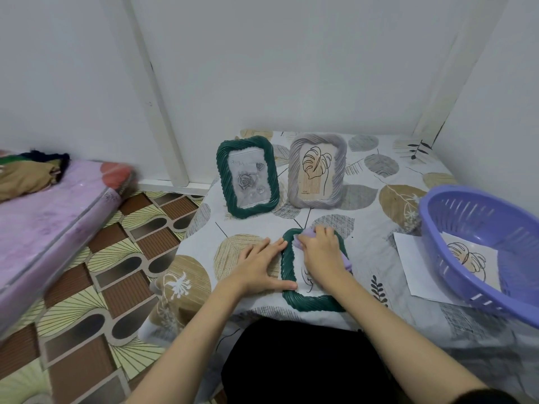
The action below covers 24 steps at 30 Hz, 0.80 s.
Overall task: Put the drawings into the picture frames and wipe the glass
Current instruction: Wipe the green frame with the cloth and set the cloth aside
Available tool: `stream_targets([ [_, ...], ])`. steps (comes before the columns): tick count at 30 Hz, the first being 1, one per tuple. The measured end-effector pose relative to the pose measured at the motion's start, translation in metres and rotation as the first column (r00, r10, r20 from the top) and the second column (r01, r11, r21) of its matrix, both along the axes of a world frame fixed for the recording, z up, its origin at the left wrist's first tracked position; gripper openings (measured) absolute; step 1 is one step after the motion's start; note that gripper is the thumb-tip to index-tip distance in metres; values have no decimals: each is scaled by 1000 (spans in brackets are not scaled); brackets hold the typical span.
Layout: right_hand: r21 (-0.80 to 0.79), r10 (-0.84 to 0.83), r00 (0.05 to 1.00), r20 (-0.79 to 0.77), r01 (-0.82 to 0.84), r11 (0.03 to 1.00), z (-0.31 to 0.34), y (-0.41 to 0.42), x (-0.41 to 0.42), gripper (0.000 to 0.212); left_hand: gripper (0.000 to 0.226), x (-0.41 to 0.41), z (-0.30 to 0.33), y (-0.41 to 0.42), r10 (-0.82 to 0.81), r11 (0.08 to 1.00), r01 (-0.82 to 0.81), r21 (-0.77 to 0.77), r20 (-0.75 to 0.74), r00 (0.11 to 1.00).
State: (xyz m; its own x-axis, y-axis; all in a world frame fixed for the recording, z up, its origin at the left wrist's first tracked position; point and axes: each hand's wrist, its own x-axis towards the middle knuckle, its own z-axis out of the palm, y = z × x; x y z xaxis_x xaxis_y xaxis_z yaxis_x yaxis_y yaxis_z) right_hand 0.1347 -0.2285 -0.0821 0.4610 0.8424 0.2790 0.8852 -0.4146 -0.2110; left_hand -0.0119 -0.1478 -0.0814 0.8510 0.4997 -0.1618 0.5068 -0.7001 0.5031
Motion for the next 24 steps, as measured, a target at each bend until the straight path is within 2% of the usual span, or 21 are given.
stream_targets([
  [6, 2, 167, 970, 174, -170, 985, -9, -31, 6, 31, 97, 0, -1, 1, -3, 1000, 3, -11, 12, 1000],
  [9, 11, 63, 981, 185, -66, 998, -8, -27, 12, 28, 97, 0, -1, 2, -6, 1000, 7, -12, 17, 1000],
  [11, -1, -12, 994, 113, 12, 1000, -7, -10, 7, 19, 97, 0, -2, 1, -5, 1000, 5, -9, 17, 1000],
  [13, -25, -11, 997, 71, 13, 1000, -6, 2, 1, 14, 98, 0, -3, 1, -1, 1000, 1, -3, 18, 1000],
  [16, 0, 126, 977, 174, -128, 992, -9, -13, -2, 27, 97, 0, -3, 2, 0, 1000, 0, -7, 27, 1000],
  [20, 59, 393, 895, 210, -413, 909, -20, -73, 9, 21, 96, 0, -5, 3, -5, 1000, 5, 15, 22, 1000],
  [22, 58, 418, 875, 244, -443, 895, -17, -85, 23, 25, 97, 0, -6, 3, -7, 1000, 6, 19, 16, 1000],
  [24, 35, 353, 910, 217, -368, 929, -6, -75, 32, 22, 97, 0, -7, 3, -8, 1000, 8, 11, 15, 1000],
])
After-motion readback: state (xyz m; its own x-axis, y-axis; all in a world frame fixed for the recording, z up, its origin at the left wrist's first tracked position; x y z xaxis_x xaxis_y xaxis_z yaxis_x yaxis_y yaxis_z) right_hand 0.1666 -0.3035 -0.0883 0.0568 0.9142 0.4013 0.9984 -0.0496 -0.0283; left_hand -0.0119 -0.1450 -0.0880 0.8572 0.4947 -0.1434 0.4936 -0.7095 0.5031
